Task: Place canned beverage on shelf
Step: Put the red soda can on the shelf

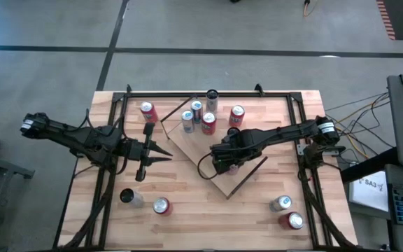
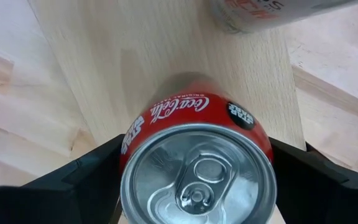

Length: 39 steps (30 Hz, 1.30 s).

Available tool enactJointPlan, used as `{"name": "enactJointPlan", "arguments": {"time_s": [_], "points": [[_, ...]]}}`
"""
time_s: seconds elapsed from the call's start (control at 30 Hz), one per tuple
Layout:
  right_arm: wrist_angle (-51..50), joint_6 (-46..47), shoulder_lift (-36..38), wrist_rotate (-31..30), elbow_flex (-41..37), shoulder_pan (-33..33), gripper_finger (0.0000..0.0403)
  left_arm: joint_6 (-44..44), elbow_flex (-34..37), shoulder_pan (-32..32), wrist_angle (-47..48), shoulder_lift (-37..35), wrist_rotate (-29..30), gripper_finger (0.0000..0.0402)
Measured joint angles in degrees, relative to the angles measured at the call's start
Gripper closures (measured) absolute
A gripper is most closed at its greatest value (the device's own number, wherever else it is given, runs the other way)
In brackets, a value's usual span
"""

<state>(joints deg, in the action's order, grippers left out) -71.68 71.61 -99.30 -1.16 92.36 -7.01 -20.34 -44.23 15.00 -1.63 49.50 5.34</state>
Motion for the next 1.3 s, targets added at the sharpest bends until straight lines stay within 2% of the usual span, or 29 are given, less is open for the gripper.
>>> {"name": "enactJointPlan", "arguments": {"time_s": [1.3], "points": [[-0.04, 1.91, 5.76, 0.15, 0.00, 0.00, 0.0071, 0.02, 0.00, 0.02, 0.13, 0.02, 0.02, 0.0365]]}}
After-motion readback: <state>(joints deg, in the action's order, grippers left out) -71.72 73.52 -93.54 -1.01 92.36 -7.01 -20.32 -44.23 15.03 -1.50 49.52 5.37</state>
